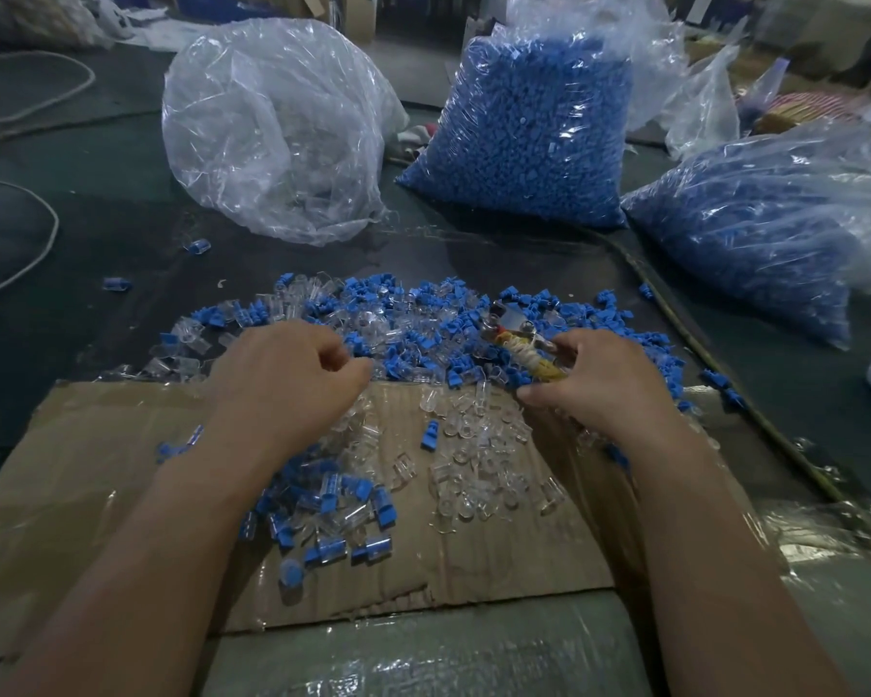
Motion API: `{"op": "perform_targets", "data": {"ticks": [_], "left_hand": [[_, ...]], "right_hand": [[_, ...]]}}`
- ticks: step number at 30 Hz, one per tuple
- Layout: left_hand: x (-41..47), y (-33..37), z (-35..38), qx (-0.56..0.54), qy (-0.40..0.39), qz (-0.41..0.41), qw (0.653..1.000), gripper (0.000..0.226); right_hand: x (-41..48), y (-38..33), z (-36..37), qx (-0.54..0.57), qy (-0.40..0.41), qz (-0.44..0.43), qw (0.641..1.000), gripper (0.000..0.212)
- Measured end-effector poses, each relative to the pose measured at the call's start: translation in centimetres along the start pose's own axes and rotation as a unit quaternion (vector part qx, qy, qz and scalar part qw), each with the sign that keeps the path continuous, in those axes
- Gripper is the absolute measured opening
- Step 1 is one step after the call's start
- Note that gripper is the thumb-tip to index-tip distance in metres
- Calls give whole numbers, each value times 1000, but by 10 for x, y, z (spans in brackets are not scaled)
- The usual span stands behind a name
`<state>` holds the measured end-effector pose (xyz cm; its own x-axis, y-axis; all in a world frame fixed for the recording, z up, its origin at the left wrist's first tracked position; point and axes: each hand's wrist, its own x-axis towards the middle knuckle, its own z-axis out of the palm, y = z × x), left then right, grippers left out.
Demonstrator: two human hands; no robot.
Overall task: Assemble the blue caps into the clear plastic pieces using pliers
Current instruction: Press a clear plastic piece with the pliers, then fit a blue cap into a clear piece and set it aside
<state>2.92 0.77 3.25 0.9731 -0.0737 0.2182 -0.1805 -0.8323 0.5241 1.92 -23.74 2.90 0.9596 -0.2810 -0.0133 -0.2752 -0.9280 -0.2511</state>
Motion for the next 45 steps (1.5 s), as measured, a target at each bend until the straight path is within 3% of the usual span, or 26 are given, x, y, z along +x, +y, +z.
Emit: {"op": "perform_targets", "data": {"ticks": [2,6,10,15,19,23,29,33,37,45], "left_hand": [[-2,4,6,-23,27,52,998,14],[-6,6,24,58,-44,116,991,41],[-4,1,35,149,-140,124,971,57],[0,-1,36,155,-183,134,961,52],[0,2,33,97,-143,174,969,39],[1,3,29,31,-121,159,979,31],[-2,5,26,-24,-133,140,981,43],[-2,6,25,-32,-136,126,982,53],[-3,6,25,-54,-111,135,983,48],[-1,7,21,-74,-17,118,990,19]], "right_hand": [[0,0,0,3,-6,9,1000,74],[-1,-2,2,1,-28,15,999,73],[-2,-2,4,9,-47,19,999,77],[-4,-1,4,-4,-68,5,998,89],[-5,-2,3,5,-63,-4,998,87],[-6,-4,3,22,-45,-14,999,78],[-6,-11,4,41,24,-71,996,56],[-14,-26,1,87,101,-179,975,34],[-23,-44,8,53,35,-281,958,29],[-25,-60,21,15,9,-296,955,28]]}}
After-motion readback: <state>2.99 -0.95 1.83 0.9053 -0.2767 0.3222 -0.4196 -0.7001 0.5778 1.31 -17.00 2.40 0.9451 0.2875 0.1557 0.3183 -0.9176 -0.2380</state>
